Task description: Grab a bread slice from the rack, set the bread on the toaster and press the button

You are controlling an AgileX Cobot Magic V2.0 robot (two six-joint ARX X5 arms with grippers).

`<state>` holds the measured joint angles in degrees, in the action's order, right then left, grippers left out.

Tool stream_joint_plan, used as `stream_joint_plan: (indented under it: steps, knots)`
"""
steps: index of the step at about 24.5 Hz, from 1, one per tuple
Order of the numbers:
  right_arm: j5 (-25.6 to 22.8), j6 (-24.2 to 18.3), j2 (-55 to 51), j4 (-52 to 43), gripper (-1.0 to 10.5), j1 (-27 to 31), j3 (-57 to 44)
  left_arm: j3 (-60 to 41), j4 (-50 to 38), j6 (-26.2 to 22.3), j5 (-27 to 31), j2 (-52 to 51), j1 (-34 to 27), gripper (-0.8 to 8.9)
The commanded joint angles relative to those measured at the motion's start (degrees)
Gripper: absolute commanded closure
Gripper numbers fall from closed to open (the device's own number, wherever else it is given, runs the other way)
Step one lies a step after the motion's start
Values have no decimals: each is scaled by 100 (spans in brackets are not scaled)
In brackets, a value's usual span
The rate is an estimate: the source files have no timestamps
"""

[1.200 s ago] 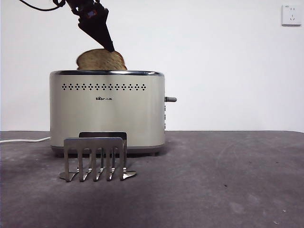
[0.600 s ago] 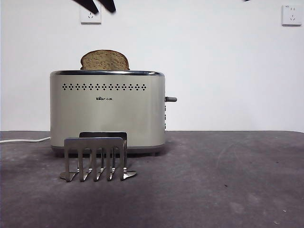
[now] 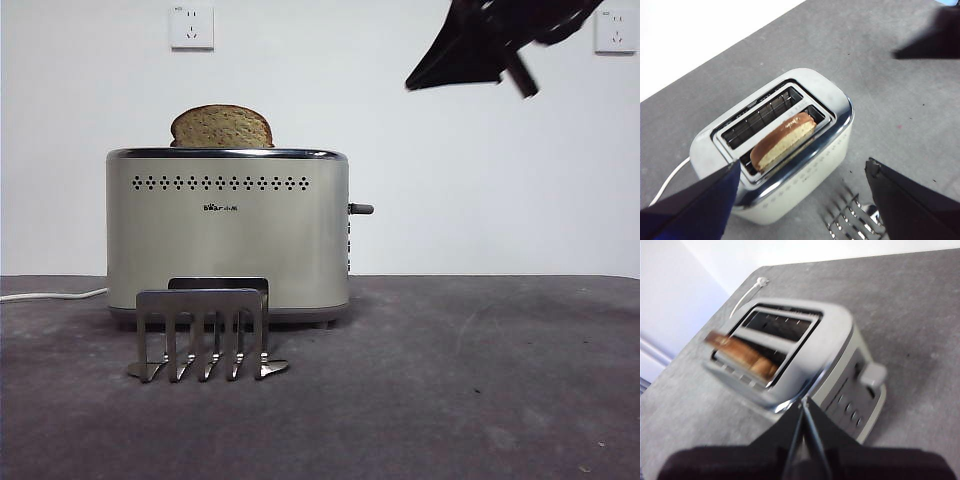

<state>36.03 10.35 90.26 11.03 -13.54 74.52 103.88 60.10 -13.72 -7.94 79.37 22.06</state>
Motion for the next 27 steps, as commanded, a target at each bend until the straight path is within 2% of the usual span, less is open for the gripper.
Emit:
stream_joint_plan:
  steps: [1, 12, 16, 24, 27]
  knots:
    - [9, 186, 481, -33, 959, -11, 337, -37, 111, 101, -7, -57, 9, 393]
    - [7, 332, 2096, -76, 959, -92, 1495, -37, 216, 197, -4, -131, 9, 404]
    - [-24, 332, 2396, -356, 959, -199, 1523, -37, 214, 195, -4, -131, 9, 404]
    - [-48, 286, 2898, -319, 959, -243, 1523, -37, 214, 195, -4, -131, 9, 404]
    - [-275, 9, 2994, -81, 959, -280, 1523, -37, 216, 195, -4, -131, 9, 404]
